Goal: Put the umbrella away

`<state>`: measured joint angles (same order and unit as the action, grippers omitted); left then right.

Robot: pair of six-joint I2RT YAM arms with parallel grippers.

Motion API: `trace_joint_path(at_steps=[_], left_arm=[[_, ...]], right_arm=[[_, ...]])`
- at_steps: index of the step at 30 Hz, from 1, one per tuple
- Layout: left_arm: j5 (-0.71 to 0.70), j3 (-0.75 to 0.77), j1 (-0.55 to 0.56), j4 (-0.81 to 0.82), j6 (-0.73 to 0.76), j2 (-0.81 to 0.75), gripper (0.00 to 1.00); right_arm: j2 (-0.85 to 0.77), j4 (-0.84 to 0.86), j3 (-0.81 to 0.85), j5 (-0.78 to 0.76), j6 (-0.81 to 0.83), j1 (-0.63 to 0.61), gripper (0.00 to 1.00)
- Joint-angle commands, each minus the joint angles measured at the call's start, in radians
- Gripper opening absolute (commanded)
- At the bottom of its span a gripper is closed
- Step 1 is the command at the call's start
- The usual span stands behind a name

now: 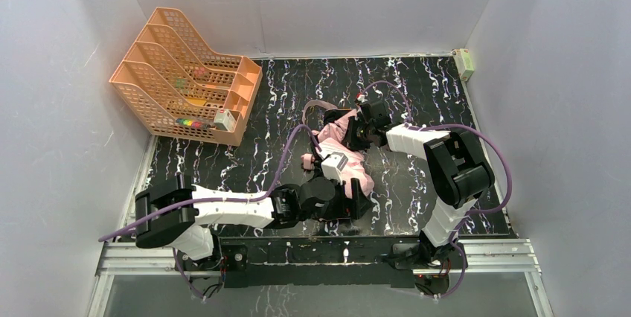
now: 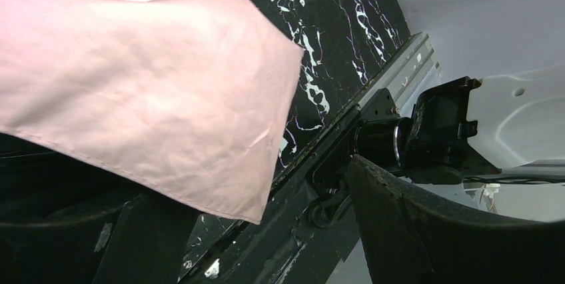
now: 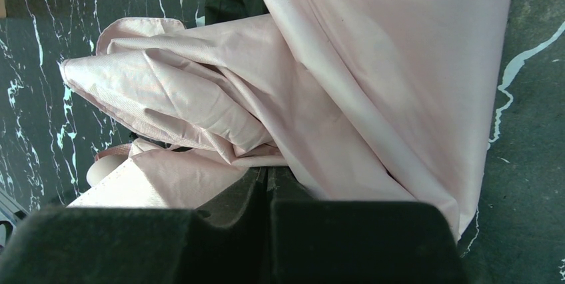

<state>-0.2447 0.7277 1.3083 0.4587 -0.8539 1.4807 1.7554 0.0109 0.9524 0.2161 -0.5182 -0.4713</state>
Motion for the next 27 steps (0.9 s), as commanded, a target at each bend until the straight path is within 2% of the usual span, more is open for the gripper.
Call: trace_joint_path(at_steps=[1, 14, 19, 22, 27], left_arm=[[-0.060, 0.047, 0.019, -0.034, 0.056, -0.042, 0.78], [-0.039, 0.043, 0.075, 0.020, 0.039, 0.025, 0.60], [-0.107, 0.038, 0.075, 0.017, 0.074, 0.027, 0.52], [-0.164, 0.049, 0.075, -0.008, 0.122, 0.016, 0.34], [-0.214, 0.082, 0.075, -0.067, 0.191, 0.007, 0.12]], right_arm=[[-0.013, -0.034, -0.020, -0.018, 0.020, 0.008, 0.11], [-0.014, -0.041, -0.021, -0.018, 0.019, 0.008, 0.11], [-0.015, -0.045, -0.019, -0.020, 0.021, 0.008, 0.11], [-0.013, -0.045, -0.018, -0.020, 0.020, 0.008, 0.10], [-0.010, -0.049, -0.015, -0.018, 0.021, 0.007, 0.10]])
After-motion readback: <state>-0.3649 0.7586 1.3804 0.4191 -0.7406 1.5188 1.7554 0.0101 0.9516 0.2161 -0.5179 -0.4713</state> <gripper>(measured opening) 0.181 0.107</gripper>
